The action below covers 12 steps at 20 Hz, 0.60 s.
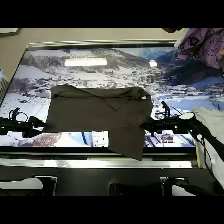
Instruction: Fold the clothes and pants, and hang the long-sleeved shirts on hangers.
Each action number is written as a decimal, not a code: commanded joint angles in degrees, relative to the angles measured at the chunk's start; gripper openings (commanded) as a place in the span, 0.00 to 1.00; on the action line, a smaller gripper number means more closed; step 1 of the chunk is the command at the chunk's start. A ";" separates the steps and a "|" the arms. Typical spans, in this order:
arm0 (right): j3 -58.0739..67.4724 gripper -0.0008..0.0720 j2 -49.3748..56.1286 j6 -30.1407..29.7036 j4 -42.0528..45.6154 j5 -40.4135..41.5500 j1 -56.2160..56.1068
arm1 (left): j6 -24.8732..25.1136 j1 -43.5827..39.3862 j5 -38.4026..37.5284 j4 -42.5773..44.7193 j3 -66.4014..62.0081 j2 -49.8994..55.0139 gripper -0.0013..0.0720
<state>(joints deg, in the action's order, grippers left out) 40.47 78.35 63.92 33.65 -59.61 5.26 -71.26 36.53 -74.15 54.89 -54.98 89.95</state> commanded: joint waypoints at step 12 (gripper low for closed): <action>19.41 0.05 -5.25 3.39 3.17 -1.53 -1.46 | -2.62 -8.94 -0.44 -6.71 -16.28 -6.40 0.03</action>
<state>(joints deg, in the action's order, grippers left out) 50.52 73.71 65.69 34.83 -60.40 4.67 -71.68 30.06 -74.48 50.19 -63.00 86.04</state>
